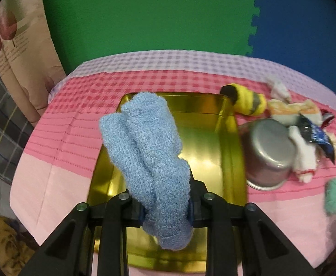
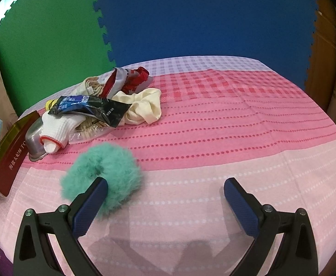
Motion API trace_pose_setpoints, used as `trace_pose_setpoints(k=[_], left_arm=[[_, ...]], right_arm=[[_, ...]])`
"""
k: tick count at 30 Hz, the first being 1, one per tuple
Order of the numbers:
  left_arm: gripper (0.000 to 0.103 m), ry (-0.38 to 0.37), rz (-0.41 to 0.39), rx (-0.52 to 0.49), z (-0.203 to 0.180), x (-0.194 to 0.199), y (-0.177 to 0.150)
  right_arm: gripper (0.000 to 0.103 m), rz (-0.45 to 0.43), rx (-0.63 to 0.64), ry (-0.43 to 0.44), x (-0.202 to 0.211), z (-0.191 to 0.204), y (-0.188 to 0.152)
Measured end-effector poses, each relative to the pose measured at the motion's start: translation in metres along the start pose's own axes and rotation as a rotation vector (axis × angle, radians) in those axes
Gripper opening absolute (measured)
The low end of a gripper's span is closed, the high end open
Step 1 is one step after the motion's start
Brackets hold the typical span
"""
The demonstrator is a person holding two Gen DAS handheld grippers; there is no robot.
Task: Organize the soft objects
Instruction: 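Carry the blue towel over the tin tray and release it with the left gripper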
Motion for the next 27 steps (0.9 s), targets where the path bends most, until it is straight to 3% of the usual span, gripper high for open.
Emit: trace_pose_setpoints(k=[11,27], left_arm=[[0.026,0.032,0.048,-0.059,0.012,-0.034,0.027],[0.03,0.026,0.087,-0.088,0.022,-0.067,0.04]], right_arm=[[0.103,0.018,0.015,0.0,-0.004,0.002,0.0],[0.103,0.025,0.027,-0.008,-0.005,0.004,-0.001]])
Point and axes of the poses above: each gripper's, at about its wrist camera, not at the fingertips, and x roughly against the way its jaws point, z to its left, y to its top, the point moved 3 cm from there along -x, roughly the way its jaws point, and after that the axes turned 5 degrees about -y, right-handed, at the moved point
